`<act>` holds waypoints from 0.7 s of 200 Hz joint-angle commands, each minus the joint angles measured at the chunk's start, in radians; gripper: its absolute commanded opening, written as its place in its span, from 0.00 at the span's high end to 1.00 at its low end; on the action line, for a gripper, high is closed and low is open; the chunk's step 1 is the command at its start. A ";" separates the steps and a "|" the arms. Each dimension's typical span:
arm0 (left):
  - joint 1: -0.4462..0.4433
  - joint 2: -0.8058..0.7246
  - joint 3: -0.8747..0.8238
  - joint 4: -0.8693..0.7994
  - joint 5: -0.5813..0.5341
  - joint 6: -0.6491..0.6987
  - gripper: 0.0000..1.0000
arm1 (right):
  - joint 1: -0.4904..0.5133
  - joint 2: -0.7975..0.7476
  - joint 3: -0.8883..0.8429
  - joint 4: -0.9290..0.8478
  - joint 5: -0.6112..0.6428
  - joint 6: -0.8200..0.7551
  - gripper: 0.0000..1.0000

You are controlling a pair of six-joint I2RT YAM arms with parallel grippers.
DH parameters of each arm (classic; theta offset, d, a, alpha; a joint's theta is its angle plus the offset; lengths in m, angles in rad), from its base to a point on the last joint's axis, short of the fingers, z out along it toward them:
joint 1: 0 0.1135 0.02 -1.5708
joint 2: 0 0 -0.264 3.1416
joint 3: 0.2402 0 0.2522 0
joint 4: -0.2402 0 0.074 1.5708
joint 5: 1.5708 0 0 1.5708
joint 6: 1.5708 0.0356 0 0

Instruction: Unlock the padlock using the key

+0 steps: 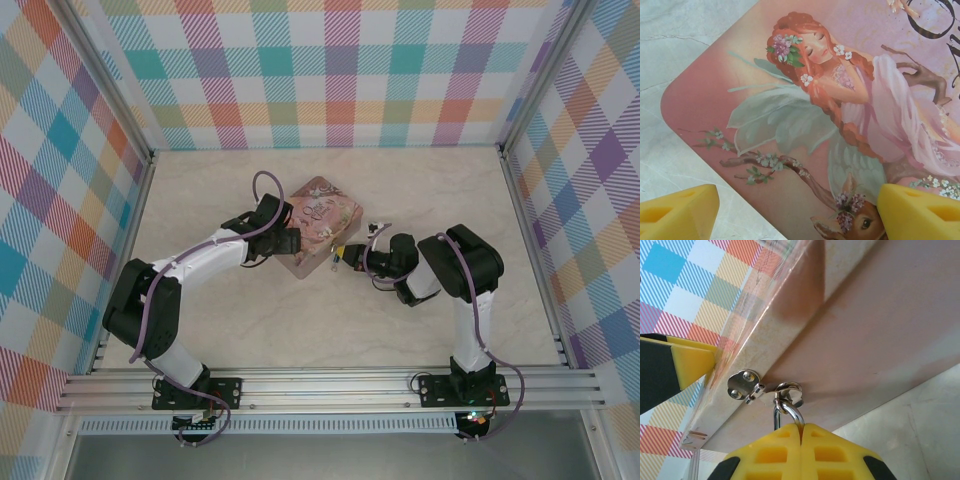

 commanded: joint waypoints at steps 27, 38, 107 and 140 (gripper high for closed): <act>0.001 0.040 -0.050 -0.074 -0.010 0.020 0.17 | 0.016 -0.015 0.021 0.084 0.080 0.085 0.97; -0.003 0.039 -0.055 -0.075 -0.014 0.021 0.17 | 0.017 -0.016 0.021 0.084 0.098 0.092 0.97; -0.015 0.058 -0.067 -0.062 -0.029 0.026 0.17 | 0.026 -0.056 0.064 0.023 0.202 0.161 0.98; -0.020 0.064 -0.072 -0.059 -0.035 0.026 0.17 | 0.036 -0.081 0.095 -0.026 0.248 0.166 0.98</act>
